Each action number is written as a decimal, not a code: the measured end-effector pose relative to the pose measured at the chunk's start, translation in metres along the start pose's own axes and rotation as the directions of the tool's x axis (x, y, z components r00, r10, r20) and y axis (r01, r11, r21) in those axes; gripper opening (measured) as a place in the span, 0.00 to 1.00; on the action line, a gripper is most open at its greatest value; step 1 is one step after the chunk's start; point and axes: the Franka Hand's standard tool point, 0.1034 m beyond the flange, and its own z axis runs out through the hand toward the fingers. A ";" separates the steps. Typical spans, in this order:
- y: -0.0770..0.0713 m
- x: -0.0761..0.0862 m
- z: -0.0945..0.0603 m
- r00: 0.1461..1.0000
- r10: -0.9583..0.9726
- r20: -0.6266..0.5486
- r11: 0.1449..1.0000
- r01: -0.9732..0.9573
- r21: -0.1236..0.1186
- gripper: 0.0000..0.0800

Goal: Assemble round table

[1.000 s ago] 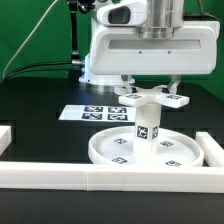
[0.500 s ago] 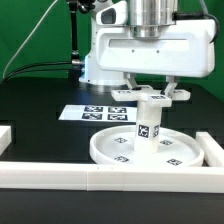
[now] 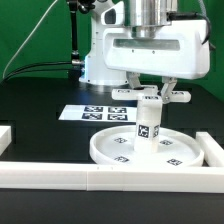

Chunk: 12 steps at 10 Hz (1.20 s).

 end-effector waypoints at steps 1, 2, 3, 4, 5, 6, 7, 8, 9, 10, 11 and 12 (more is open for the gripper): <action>0.000 0.000 0.000 0.996 0.092 0.007 0.996 -0.092 0.007 0.56; 0.000 0.001 0.000 0.975 0.220 0.018 0.975 -0.221 0.029 0.56; 0.000 0.001 0.000 0.946 0.324 0.026 0.944 -0.325 0.047 0.56; 0.000 0.000 0.000 0.888 0.458 0.035 0.886 -0.459 0.064 0.56; -0.001 0.001 0.000 0.825 0.565 0.036 0.822 -0.566 0.069 0.56; -0.001 0.001 0.000 0.756 0.653 0.045 0.752 -0.655 0.072 0.56; -0.002 0.002 0.000 0.685 0.727 0.053 0.681 -0.728 0.072 0.56; -0.002 0.002 0.000 0.641 0.766 0.053 0.638 -0.767 0.068 0.56; -0.002 0.003 0.000 0.639 0.767 0.053 0.636 -0.769 0.067 0.56; -0.002 0.003 0.000 0.636 0.769 0.056 0.633 -0.771 0.068 0.56; -0.002 0.003 0.000 0.647 0.760 0.056 0.644 -0.762 0.068 0.65; 0.000 0.005 -0.006 0.693 0.718 0.067 0.690 -0.721 0.059 0.76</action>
Offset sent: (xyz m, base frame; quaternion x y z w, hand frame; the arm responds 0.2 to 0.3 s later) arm -0.0194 0.0009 -0.0098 0.0292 -0.0045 0.3780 0.9253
